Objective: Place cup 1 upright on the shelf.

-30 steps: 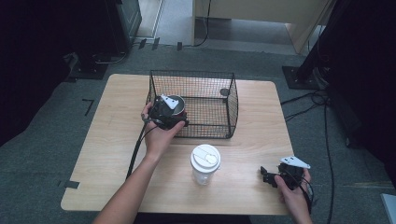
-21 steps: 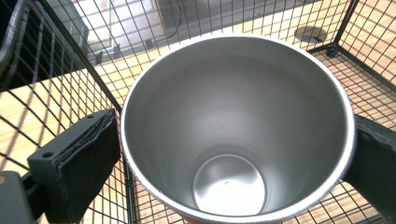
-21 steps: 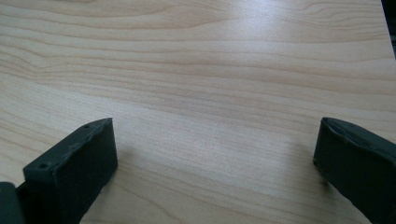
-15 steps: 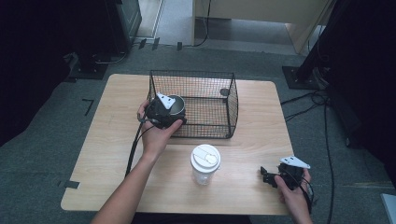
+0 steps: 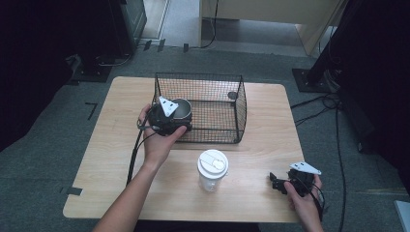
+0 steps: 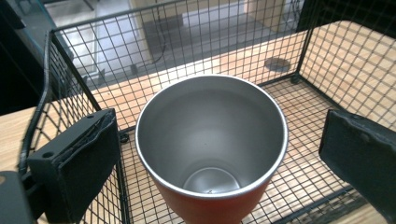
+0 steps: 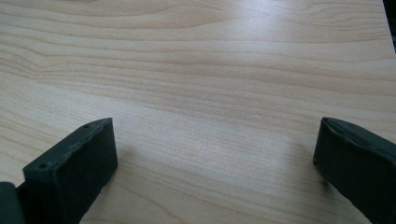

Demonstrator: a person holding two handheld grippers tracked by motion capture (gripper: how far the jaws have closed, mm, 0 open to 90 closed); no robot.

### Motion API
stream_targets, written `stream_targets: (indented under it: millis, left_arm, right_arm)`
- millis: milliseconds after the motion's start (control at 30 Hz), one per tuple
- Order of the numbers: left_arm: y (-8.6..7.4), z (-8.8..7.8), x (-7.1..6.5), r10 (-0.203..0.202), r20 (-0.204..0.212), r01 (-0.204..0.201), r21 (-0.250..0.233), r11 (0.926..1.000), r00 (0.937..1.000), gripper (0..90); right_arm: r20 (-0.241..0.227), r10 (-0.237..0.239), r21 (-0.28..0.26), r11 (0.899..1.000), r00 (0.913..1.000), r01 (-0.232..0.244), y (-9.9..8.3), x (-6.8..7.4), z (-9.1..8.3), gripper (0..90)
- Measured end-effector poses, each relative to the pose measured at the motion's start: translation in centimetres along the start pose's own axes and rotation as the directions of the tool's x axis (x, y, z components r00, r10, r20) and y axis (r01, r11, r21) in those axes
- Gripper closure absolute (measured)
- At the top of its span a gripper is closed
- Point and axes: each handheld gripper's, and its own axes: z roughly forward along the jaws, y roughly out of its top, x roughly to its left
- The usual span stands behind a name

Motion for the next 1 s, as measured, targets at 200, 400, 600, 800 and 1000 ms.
stream_targets:
  millis: [200, 400, 600, 800, 1000]
  left_arm:
    - [-0.7, -1.4, 0.5, 0.004, 0.008, -0.004, -0.02, 0.9998, 1.0, 0.0]
    - [-1.7, -3.2, 1.3, -0.021, 0.041, 0.023, -0.039, 0.999, 0.9989, 0.0]
    - [-2.6, -5.1, 1.8, -0.018, 0.059, 0.022, -0.064, 0.9977, 0.9981, 0.0]
    - [-4.1, -6.5, 2.9, -0.035, 0.064, 0.039, -0.062, 0.9973, 0.9973, 0.0]
    - [-5.9, -7.3, 4.0, -0.042, 0.033, 0.043, -0.032, 0.9986, 0.9986, 0.0]
  right_arm:
    - [0.0, -0.001, -0.001, 1.0, 1.0, 0.001, 0.0, 0.0, 0.0, 0.0]
    - [0.0, -0.001, 0.0, 1.0, 1.0, 0.001, 0.0, 0.0, 0.0, 0.0]
    - [0.0, 0.001, 0.0, 1.0, 1.0, -0.001, 0.0, 0.0, 0.0, 0.0]
    - [0.0, 0.002, 0.0, 1.0, 1.0, -0.002, 0.0, 0.0, 0.0, 0.0]
    - [0.001, 0.001, 0.001, 1.0, 1.0, -0.001, 0.0, 0.0, 0.0, 0.0]
